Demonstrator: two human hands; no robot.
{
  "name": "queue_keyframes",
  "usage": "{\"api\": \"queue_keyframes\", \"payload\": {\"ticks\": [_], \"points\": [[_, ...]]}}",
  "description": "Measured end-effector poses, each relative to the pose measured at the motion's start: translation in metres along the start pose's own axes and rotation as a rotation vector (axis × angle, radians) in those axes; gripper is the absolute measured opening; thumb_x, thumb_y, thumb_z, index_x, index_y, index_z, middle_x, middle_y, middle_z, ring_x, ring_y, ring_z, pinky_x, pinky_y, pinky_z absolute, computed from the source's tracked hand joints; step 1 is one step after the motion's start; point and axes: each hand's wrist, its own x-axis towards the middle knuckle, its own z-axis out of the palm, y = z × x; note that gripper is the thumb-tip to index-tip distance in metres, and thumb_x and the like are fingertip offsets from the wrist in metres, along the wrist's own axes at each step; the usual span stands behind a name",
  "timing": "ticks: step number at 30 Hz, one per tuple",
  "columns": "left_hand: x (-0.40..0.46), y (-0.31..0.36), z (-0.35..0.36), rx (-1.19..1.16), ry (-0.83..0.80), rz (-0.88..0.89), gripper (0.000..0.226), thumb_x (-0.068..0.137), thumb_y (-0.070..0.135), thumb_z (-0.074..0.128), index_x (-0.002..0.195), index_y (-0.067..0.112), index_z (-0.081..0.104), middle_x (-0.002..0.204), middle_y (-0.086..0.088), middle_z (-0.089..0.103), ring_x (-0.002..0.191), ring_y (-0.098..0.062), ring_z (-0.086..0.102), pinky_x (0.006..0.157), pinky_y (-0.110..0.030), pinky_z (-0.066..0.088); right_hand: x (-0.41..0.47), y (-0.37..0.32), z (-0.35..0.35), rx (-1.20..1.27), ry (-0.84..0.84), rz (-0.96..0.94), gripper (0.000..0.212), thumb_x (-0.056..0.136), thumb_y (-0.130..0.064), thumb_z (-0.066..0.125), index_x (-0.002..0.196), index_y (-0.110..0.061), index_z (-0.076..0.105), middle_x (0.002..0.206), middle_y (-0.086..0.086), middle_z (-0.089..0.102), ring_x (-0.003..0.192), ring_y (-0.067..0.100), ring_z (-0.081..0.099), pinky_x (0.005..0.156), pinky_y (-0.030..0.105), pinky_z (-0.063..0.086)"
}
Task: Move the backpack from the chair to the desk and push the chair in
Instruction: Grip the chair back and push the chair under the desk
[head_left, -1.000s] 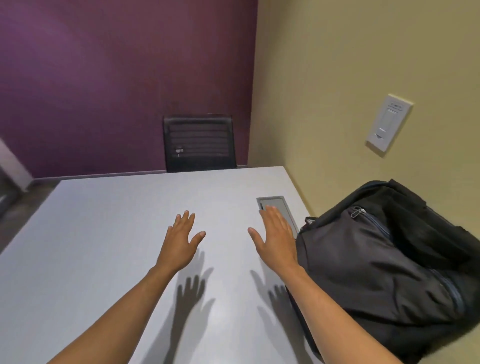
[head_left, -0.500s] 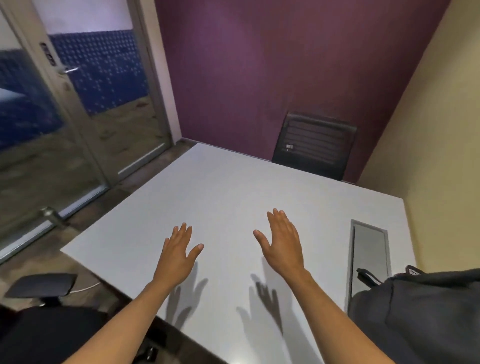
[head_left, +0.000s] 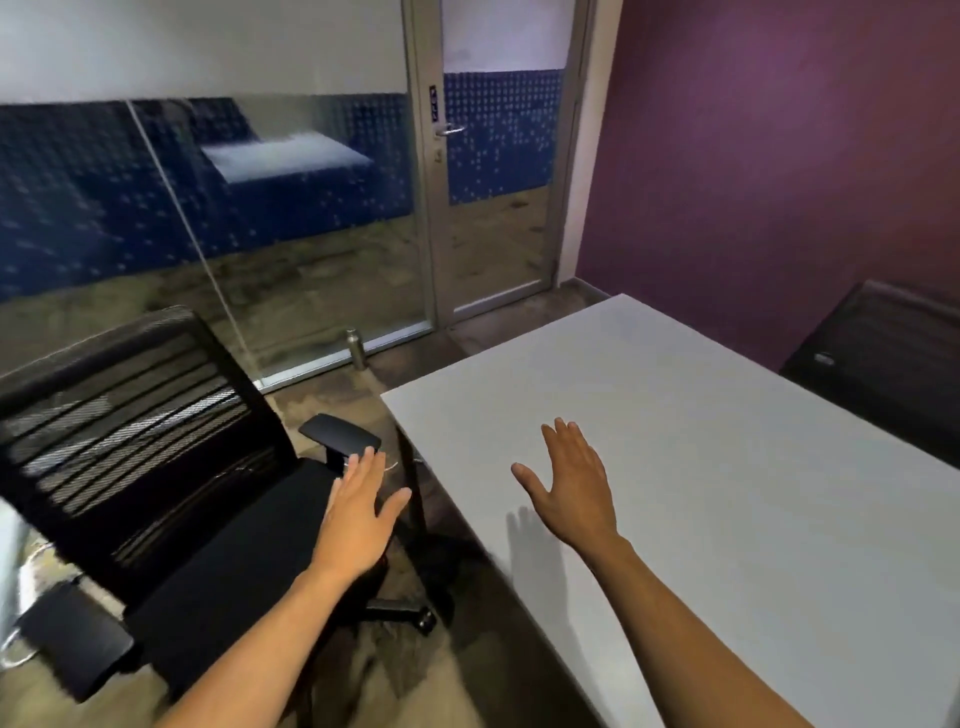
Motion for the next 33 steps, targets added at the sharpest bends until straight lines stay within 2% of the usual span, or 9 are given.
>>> {"api": "queue_keyframes", "payload": {"ticks": [5, 9, 13, 17, 22, 28, 33], "points": [[-0.038, -0.072, -0.059, 0.021, 0.133, -0.106, 0.07, 0.096, 0.05, 0.045, 0.153, 0.016, 0.022, 0.164, 0.002, 0.013, 0.147, -0.006, -0.003, 0.12, -0.033, 0.0, 0.005, -0.081, 0.046, 0.036, -0.061, -0.125, 0.081, 0.088, -0.076, 0.027, 0.153, -0.029, 0.02, 0.163, -0.003, 0.015, 0.15, 0.018, 0.009, 0.115, 0.033, 0.005], [-0.073, -0.122, -0.099, 0.055, 0.195, -0.206, 0.071, 0.097, 0.051, 0.043, 0.154, 0.015, 0.02, 0.164, 0.0, 0.012, 0.15, -0.01, -0.002, 0.121, -0.034, 0.0, 0.001, -0.148, 0.082, 0.061, -0.124, -0.249, 0.079, 0.089, -0.074, 0.03, 0.151, -0.025, 0.025, 0.162, 0.001, 0.021, 0.15, 0.021, 0.014, 0.116, 0.035, 0.01], [-0.112, -0.168, -0.136, 0.081, 0.278, -0.314, 0.072, 0.097, 0.052, 0.042, 0.154, 0.015, 0.02, 0.164, 0.0, 0.013, 0.151, -0.013, -0.001, 0.121, -0.036, 0.001, -0.003, -0.213, 0.117, 0.086, -0.177, -0.375, 0.079, 0.09, -0.069, 0.039, 0.149, -0.016, 0.034, 0.159, 0.007, 0.03, 0.147, 0.026, 0.021, 0.117, 0.043, 0.022], [-0.154, -0.209, -0.173, 0.077, 0.368, -0.42, 0.071, 0.097, 0.049, 0.045, 0.154, 0.014, 0.021, 0.164, -0.001, 0.014, 0.151, -0.014, 0.0, 0.123, -0.038, 0.002, -0.013, -0.27, 0.154, 0.115, -0.219, -0.471, 0.08, 0.09, -0.066, 0.041, 0.147, -0.01, 0.037, 0.158, 0.011, 0.03, 0.148, 0.027, 0.019, 0.117, 0.044, 0.021], [-0.201, -0.245, -0.204, 0.105, 0.46, -0.528, 0.069, 0.097, 0.043, 0.048, 0.154, 0.015, 0.02, 0.164, -0.002, 0.014, 0.151, -0.013, 0.002, 0.122, -0.035, 0.002, -0.029, -0.327, 0.196, 0.113, -0.279, -0.584, 0.078, 0.092, -0.066, 0.039, 0.149, -0.014, 0.034, 0.159, 0.008, 0.029, 0.149, 0.023, 0.018, 0.118, 0.042, 0.02], [-0.246, -0.275, -0.222, 0.148, 0.57, -0.658, 0.07, 0.097, 0.046, 0.048, 0.154, 0.016, 0.021, 0.164, -0.002, 0.015, 0.151, -0.014, 0.002, 0.118, -0.03, -0.002, -0.039, -0.39, 0.238, 0.104, -0.355, -0.757, 0.077, 0.093, -0.065, 0.038, 0.149, -0.014, 0.031, 0.159, 0.008, 0.027, 0.149, 0.022, 0.016, 0.118, 0.041, 0.02], [-0.269, -0.301, -0.24, 0.167, 0.643, -0.79, 0.071, 0.096, 0.049, 0.046, 0.154, 0.015, 0.022, 0.164, -0.003, 0.016, 0.151, -0.015, 0.004, 0.12, -0.034, 0.0, -0.04, -0.439, 0.269, 0.13, -0.439, -0.876, 0.077, 0.093, -0.063, 0.039, 0.15, -0.013, 0.03, 0.16, 0.007, 0.025, 0.15, 0.022, 0.013, 0.118, 0.041, 0.019]]}}
